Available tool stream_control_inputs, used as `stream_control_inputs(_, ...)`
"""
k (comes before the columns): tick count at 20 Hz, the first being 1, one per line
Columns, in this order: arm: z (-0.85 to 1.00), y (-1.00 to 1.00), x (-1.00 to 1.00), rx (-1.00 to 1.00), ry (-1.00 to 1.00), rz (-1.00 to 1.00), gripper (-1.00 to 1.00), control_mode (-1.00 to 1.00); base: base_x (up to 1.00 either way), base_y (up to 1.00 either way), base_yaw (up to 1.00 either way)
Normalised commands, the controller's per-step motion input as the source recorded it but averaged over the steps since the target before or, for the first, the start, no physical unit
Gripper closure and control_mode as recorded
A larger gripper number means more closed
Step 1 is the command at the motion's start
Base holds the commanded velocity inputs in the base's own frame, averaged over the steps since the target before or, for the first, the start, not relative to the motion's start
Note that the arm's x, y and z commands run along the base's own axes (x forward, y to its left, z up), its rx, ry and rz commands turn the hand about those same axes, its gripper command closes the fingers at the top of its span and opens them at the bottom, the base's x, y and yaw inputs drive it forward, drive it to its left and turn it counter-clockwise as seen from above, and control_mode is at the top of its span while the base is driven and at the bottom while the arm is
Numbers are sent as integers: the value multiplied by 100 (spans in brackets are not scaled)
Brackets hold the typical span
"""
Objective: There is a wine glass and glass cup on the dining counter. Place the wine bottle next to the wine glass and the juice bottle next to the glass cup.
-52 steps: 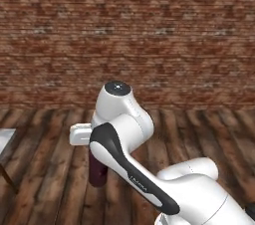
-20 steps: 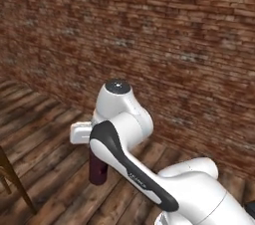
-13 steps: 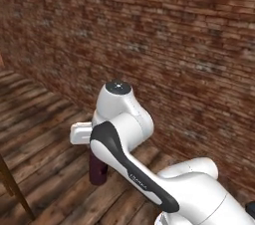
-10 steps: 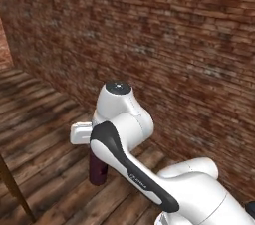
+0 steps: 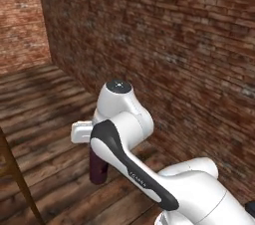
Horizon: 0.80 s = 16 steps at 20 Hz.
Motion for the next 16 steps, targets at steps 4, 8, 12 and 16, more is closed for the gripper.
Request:
stream_control_inputs(4,0,0,0,0,0,0,100,100,72,-15,41)
stream_control_inputs(8,0,0,0,0,0,0,100,100,75,-23,35)
stream_control_inputs(12,0,0,0,0,0,0,100,100,77,-26,33)
stream_control_inputs(16,0,0,0,0,0,0,100,100,74,-29,32)
